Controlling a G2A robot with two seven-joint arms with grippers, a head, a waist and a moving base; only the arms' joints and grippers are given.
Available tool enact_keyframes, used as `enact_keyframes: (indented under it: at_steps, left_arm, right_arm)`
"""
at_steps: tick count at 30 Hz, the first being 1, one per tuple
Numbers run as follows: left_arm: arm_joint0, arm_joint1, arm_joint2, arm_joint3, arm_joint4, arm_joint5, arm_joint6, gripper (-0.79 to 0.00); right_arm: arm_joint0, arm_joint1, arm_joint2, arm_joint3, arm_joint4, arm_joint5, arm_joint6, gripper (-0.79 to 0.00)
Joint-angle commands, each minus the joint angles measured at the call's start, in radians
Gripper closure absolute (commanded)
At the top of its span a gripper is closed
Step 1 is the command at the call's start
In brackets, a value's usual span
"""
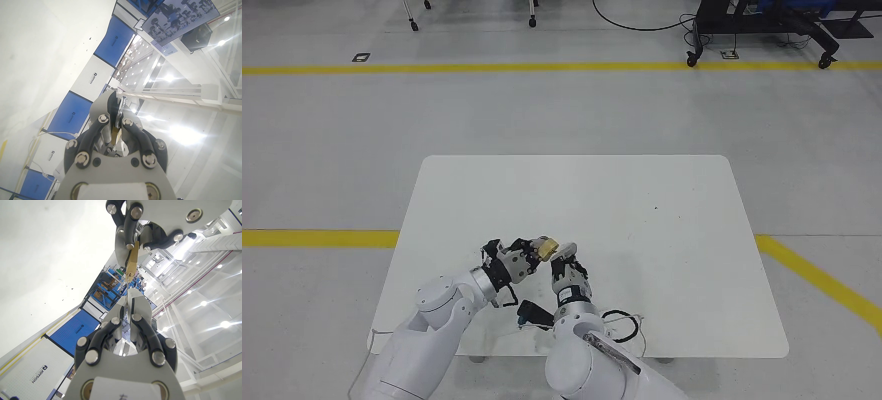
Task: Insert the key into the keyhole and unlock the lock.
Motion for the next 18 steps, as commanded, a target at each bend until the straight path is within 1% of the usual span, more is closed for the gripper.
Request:
enact_keyframes:
  at_steps: [1,18]
  left_arm:
    - [-0.001,0.000,0.000,0.001,0.000,0.002,-0.001,0.000]
    - [0.003,-0.004,-0.005,0.000,-0.007,-0.003,0.006,0.000]
  right_arm:
    - [0.001,-0.003,-0.001,0.002,0.000,0.000,0.001,0.000]
    - [0.007,-0.024,-0.013,0.031,0.000,0.000,0.014,0.000]
